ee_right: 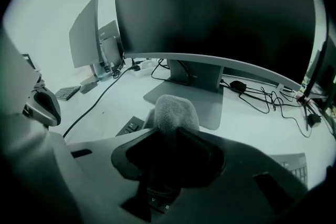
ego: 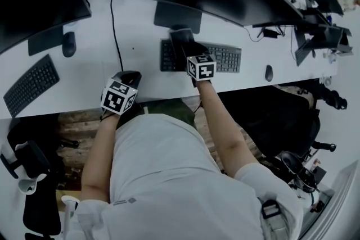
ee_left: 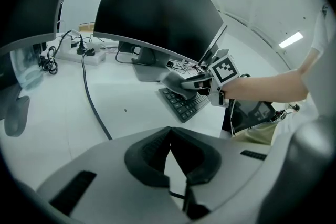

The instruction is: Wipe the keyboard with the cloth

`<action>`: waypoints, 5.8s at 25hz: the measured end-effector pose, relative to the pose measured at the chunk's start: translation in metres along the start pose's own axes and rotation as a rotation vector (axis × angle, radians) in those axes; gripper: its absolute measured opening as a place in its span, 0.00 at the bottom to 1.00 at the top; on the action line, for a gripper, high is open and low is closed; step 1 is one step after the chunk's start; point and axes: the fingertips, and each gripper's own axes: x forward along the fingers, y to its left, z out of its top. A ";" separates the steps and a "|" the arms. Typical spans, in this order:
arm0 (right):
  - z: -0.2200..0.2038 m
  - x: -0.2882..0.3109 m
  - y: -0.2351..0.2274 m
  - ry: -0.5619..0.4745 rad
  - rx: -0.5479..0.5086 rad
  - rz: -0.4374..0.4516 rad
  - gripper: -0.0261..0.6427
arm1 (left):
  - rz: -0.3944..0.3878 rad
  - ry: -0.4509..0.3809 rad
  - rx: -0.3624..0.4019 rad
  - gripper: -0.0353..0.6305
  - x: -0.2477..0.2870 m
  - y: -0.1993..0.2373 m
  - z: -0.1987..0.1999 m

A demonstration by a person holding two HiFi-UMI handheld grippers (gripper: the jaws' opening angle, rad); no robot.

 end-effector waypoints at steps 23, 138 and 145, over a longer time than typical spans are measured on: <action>-0.052 -0.036 0.050 -0.001 -0.053 0.055 0.22 | 0.008 -0.007 -0.009 0.05 0.000 -0.026 -0.024; 0.023 -0.371 -0.015 -0.682 0.228 -0.257 0.20 | -0.365 -0.473 0.512 0.05 -0.040 -0.213 0.221; 0.013 -0.375 -0.013 -0.673 0.246 -0.261 0.20 | -0.368 -0.473 0.523 0.05 -0.046 -0.219 0.216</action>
